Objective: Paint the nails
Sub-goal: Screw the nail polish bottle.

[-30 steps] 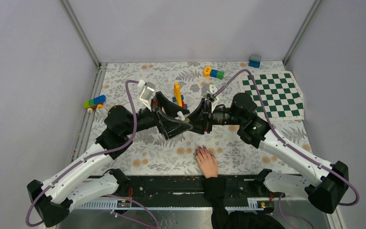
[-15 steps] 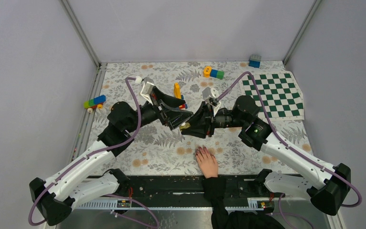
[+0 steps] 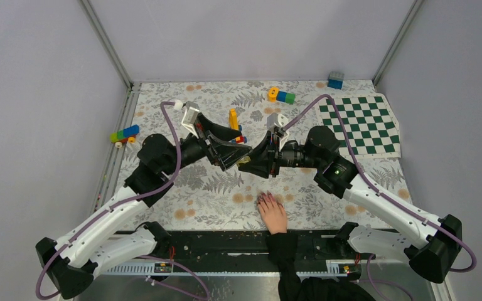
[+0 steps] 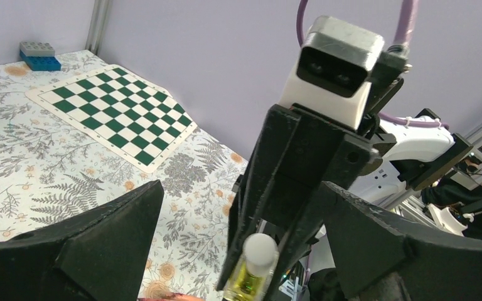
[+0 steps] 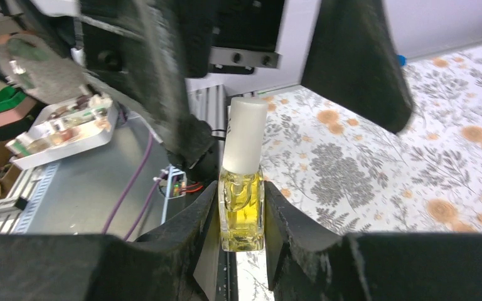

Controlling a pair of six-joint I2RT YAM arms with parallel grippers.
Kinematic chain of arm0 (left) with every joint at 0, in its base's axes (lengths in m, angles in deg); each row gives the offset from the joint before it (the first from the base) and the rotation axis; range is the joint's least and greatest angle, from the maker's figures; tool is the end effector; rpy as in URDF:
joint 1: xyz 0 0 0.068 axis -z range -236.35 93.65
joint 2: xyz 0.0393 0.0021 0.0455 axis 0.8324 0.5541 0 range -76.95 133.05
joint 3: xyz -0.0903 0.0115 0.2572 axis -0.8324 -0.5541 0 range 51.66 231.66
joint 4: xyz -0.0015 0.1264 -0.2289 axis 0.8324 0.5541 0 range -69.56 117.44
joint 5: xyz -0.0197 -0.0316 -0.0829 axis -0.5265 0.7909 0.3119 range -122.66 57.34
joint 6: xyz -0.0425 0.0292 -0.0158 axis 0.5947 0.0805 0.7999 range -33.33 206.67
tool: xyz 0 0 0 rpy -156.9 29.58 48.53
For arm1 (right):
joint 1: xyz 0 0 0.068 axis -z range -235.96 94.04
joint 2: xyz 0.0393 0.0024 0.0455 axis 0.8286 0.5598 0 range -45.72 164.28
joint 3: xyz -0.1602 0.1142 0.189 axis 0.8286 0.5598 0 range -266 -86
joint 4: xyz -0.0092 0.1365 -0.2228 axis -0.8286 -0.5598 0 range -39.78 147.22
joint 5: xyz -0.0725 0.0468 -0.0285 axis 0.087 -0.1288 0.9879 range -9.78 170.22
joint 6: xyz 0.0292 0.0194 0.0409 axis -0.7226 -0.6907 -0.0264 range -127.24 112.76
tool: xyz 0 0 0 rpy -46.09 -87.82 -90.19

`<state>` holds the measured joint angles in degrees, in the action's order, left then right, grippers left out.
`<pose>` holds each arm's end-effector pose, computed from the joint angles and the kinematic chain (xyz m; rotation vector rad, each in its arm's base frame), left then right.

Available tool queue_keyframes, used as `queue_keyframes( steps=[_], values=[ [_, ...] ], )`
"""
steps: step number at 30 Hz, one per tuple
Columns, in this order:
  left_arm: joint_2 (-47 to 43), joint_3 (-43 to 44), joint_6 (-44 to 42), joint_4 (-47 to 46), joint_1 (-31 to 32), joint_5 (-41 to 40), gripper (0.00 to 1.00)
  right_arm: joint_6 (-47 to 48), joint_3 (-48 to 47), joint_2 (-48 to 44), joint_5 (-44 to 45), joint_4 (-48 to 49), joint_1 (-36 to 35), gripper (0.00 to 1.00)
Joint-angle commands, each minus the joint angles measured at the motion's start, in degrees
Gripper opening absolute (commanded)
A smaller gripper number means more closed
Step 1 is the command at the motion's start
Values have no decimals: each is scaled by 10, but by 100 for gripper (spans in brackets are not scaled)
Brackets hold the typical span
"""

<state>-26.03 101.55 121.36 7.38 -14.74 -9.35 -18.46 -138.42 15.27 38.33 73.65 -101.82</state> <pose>0.1431 -0.1460 0.3962 0.4649 1.4518 -1.3671 0.1520 0.1907 0.3810 -1.0612 1.2191 1.3090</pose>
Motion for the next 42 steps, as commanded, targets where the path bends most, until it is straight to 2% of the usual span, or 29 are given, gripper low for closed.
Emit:
queue_keyframes(
  steps=[1, 5, 10, 15, 16, 17, 26, 35, 40, 42],
  values=[
    [-25, 30, -4, 17, -2, -44, 99, 29, -1, -14, 78, -15, -5, 0],
    [-28, 35, 3, 59, -3, -77, 96, 38, 11, -20, 113, -9, -5, 0],
    [-28, 35, 15, 107, -2, -108, 78, 48, 16, -23, 135, -15, -7, 0],
    [-20, 34, 26, 111, -3, -104, 64, 52, 15, -17, 142, -17, -10, 0],
    [-18, 35, 27, 108, -2, -99, 57, 54, 14, -17, 143, -19, -10, 0],
    [-16, 34, 29, 104, -2, -95, 55, 55, 13, -16, 144, -20, -11, 0],
    [-1, 32, 42, 82, -3, -70, 42, 71, 5, -12, 161, -43, -17, 0],
    [12, 31, 47, 78, -2, -50, 32, 71, 0, -4, 163, -45, -18, 0],
    [13, 26, 50, 74, -2, -42, 31, 73, -3, -1, 165, -48, -18, 0],
    [14, 24, 50, 72, -1, -39, 27, 73, -4, 1, 165, -48, -18, 0]
  ],
)
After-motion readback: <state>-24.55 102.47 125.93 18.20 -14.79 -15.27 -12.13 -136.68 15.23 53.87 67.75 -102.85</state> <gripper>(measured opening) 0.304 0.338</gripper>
